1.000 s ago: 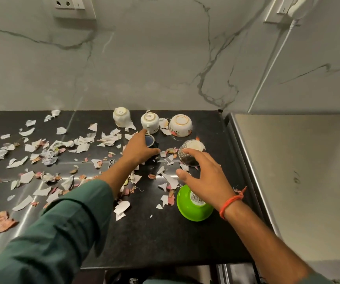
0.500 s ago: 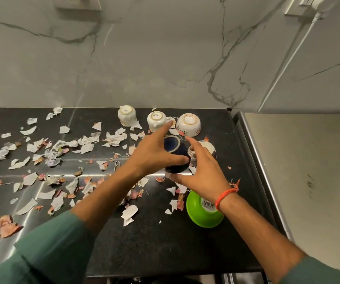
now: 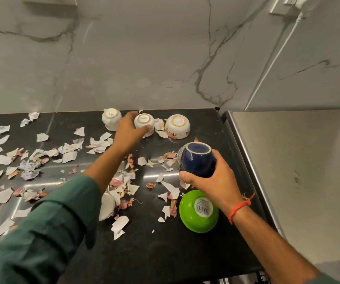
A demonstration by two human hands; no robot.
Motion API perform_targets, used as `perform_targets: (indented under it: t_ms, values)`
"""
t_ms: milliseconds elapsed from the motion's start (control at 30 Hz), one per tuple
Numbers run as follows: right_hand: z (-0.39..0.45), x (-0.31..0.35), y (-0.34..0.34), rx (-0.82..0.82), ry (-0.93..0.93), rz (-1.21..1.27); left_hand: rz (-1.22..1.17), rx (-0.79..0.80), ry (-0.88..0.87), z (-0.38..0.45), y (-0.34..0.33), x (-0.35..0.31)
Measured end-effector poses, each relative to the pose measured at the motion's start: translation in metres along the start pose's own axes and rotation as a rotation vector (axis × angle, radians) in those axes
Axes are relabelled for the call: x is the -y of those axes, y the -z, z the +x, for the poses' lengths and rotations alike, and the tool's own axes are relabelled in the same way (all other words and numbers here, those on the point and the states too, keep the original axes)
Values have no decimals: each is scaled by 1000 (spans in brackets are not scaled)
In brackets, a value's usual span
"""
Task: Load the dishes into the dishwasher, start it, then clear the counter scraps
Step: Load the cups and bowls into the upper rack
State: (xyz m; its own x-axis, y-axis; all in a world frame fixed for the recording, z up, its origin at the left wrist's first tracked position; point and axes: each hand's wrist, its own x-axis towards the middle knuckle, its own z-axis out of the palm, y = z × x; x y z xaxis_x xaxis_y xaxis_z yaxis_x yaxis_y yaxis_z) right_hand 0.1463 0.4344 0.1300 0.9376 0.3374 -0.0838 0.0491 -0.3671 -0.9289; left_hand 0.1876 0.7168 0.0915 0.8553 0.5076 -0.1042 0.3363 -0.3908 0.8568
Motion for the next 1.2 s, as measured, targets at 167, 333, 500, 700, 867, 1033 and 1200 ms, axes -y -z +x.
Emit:
perform_targets:
  t_ms: [167,333,500,700,867,1033,1200]
  values:
    - [-15,-7,23,-85,-21,46,329,13,-18,47,-20,21]
    - [-34,-13,46,-175,-31,139,383,17,-23,60,-31,22]
    - [-59,-24,76,-214,-74,274,188,-93,-12,41,-26,20]
    - [-97,-65,127,-264,-267,632,-53,31,-69,-33,-15,-17]
    - [-147,-98,180,-413,-342,727,-138,254,-146,-126,-46,-60]
    - [-214,-128,233,-530,-305,806,-199,478,-264,-219,-124,-105]
    - [-287,-160,283,-643,-295,808,-231,752,-288,-303,-203,-139]
